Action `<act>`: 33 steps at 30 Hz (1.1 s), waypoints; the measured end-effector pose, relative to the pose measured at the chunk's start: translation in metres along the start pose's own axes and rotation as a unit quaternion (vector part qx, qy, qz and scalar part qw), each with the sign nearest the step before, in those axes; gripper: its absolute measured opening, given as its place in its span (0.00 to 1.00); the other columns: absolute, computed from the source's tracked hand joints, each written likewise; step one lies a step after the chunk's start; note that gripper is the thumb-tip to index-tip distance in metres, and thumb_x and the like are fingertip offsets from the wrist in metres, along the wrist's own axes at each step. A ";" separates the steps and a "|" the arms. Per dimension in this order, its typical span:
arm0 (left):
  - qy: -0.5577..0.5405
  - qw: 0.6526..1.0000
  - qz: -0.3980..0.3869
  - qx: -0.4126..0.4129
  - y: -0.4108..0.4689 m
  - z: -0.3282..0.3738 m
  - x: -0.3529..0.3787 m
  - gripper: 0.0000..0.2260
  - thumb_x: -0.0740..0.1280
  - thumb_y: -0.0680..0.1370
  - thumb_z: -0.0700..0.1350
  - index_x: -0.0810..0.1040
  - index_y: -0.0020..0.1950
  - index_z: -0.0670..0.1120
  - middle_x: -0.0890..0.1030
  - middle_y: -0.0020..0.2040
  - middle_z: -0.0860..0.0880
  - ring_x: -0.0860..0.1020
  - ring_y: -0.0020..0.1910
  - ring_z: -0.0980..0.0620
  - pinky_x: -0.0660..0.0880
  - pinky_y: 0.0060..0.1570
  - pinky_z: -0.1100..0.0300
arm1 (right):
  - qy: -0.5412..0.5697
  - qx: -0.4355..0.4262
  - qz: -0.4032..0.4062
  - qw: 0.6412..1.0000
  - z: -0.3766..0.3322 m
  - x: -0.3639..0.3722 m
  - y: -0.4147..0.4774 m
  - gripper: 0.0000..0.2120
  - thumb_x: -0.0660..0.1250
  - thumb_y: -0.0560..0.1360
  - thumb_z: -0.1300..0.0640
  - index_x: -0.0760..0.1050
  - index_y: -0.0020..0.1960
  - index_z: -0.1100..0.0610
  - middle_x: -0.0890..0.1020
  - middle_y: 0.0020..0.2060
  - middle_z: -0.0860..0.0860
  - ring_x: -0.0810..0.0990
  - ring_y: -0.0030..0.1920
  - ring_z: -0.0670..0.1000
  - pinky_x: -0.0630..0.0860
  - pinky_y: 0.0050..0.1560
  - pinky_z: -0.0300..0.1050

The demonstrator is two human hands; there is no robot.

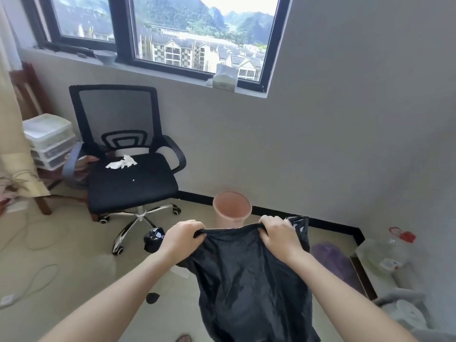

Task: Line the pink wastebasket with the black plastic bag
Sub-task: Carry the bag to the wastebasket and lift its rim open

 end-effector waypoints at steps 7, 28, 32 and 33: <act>-0.036 0.999 -0.007 0.001 0.146 -0.024 0.020 0.08 0.63 0.75 0.41 0.80 0.49 0.45 0.82 0.49 0.46 0.77 0.52 0.45 0.72 0.47 0.55 | -0.013 0.046 -0.048 0.998 0.059 0.035 0.114 0.08 0.58 0.77 0.58 0.73 0.52 0.61 0.81 0.48 0.56 0.75 0.51 0.58 0.66 0.53 0.50; 0.039 0.969 -0.198 -0.142 0.373 -0.043 0.203 0.12 0.62 0.75 0.42 0.77 0.56 0.48 0.80 0.57 0.48 0.76 0.57 0.47 0.71 0.48 0.58 | 0.087 0.128 -0.250 0.956 0.266 0.199 0.260 0.10 0.58 0.76 0.58 0.76 0.53 0.57 0.79 0.53 0.51 0.73 0.55 0.52 0.65 0.58 0.45; 0.024 0.962 -0.175 -0.210 0.383 -0.048 0.227 0.14 0.61 0.75 0.40 0.76 0.59 0.49 0.79 0.58 0.49 0.75 0.58 0.48 0.71 0.51 0.58 | 0.108 0.117 -0.287 0.945 0.293 0.231 0.286 0.09 0.59 0.76 0.58 0.75 0.53 0.56 0.79 0.54 0.50 0.72 0.57 0.53 0.65 0.58 0.46; 0.021 0.960 -0.169 -0.224 0.384 -0.051 0.232 0.15 0.61 0.75 0.39 0.75 0.60 0.49 0.78 0.59 0.50 0.75 0.59 0.49 0.71 0.53 0.58 | 0.113 0.113 -0.300 0.941 0.295 0.241 0.290 0.08 0.59 0.75 0.58 0.75 0.51 0.55 0.79 0.54 0.50 0.72 0.57 0.53 0.65 0.58 0.46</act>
Point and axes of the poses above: each hand's wrist, its own y-axis towards the middle knuckle, its own x-axis out of the palm, z = x × y, the point moved 8 cm from there along y, towards the middle knuckle
